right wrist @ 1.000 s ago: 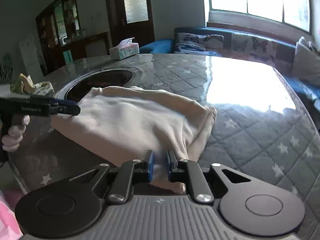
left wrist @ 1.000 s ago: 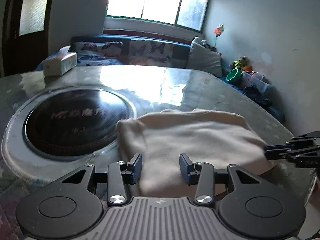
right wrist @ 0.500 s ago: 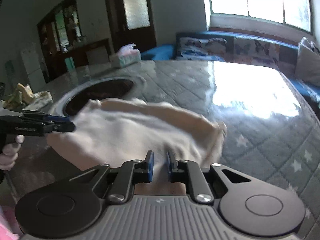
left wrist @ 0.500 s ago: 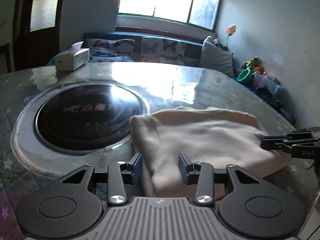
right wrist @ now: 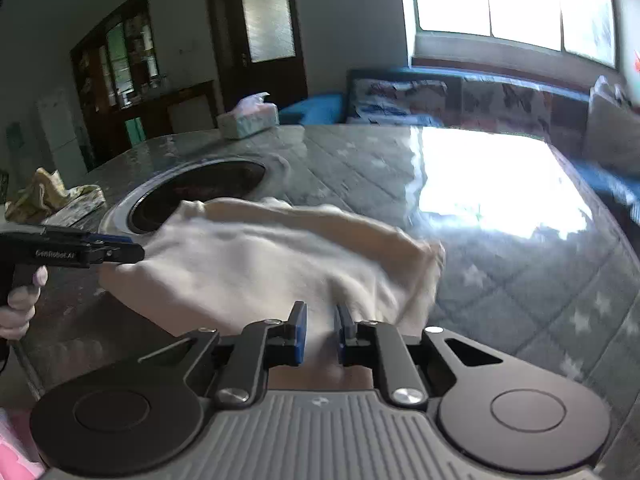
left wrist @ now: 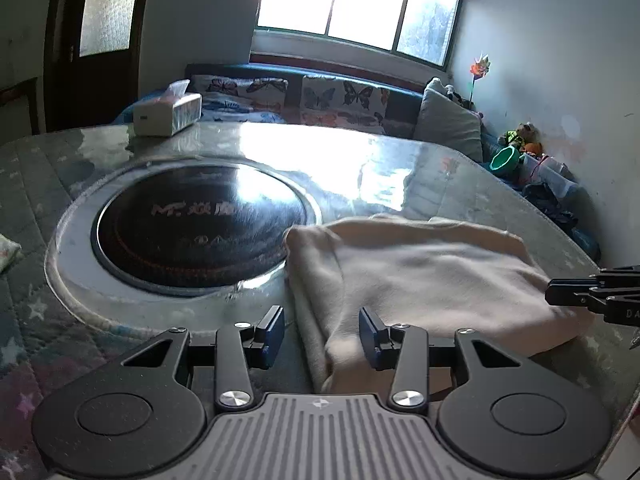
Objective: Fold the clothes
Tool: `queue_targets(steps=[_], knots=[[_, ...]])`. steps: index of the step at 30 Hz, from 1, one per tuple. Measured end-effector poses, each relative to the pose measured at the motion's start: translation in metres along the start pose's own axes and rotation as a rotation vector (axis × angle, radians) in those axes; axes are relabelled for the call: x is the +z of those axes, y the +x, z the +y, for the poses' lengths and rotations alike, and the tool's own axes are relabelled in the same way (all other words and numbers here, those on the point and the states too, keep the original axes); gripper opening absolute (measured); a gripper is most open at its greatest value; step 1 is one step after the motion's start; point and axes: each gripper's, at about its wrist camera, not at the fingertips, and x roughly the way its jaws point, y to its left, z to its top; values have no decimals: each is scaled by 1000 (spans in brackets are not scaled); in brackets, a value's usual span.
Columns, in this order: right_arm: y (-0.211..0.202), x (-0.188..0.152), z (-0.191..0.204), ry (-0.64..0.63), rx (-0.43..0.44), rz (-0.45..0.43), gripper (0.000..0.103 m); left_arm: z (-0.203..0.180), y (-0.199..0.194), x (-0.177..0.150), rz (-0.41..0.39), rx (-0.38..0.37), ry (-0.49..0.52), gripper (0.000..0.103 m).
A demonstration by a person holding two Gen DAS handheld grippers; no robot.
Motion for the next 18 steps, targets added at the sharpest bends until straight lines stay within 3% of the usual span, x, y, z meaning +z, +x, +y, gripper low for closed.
queue_targets(steps=[7, 12, 18], knots=[[6, 7, 35, -105, 64, -1, 16, -34, -11, 2, -45, -72, 82, 44], [18, -7, 46, -122, 40, 28, 16, -54, 0, -4, -23, -137, 128, 42], [11, -3, 51, -152, 35, 23, 16, -58, 10, -9, -2, -119, 159, 42]])
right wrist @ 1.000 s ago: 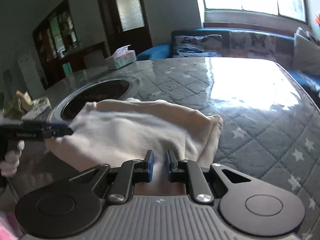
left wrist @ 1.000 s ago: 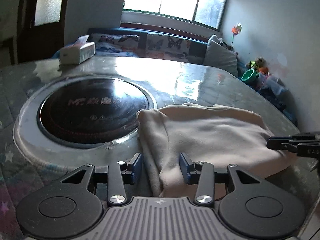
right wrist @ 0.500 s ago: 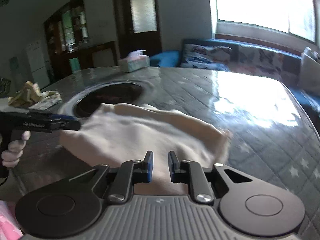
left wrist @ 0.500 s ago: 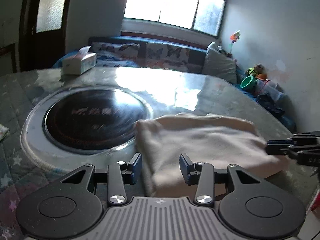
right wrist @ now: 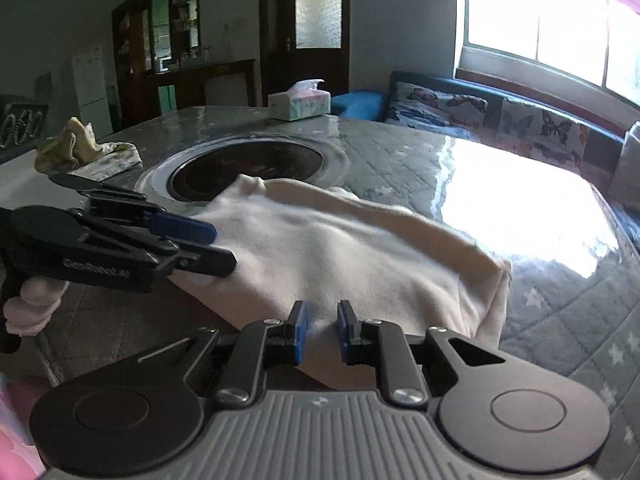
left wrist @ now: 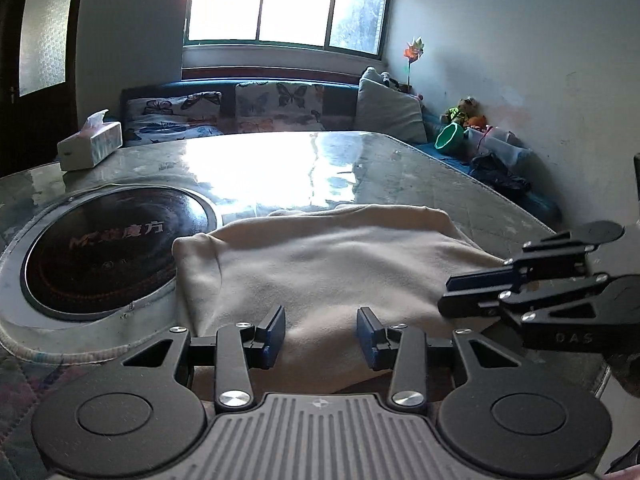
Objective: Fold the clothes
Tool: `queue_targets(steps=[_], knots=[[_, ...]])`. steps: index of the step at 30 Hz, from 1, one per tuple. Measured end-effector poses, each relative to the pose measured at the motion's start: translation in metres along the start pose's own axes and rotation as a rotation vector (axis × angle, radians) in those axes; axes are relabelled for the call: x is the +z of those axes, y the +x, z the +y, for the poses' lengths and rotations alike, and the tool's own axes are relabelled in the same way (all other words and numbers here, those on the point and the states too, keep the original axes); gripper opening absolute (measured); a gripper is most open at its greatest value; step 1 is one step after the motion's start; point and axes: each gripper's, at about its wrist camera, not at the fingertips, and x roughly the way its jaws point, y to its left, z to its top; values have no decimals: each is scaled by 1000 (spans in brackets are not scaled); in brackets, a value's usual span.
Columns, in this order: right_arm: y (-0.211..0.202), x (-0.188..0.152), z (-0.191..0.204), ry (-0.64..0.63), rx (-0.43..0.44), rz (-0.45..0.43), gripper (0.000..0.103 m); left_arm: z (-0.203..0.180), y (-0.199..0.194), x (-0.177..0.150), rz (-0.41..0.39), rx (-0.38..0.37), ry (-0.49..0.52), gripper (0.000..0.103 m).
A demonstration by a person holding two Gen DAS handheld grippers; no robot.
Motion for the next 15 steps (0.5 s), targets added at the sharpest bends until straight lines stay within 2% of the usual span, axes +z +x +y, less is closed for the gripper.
queue_targets(steps=[4, 8, 12, 15], knots=[[1, 8, 8, -18, 37, -28, 16, -1, 1, -1, 2, 3, 9, 42], [13, 2, 12, -27, 43, 8, 17, -1, 2, -3, 5, 8, 10, 42], [6, 6, 11, -25, 47, -5, 17, -1, 0, 2, 9, 5, -11, 44], [1, 9, 10, -27, 54, -8, 21, -1, -5, 6, -2, 3, -24, 49]])
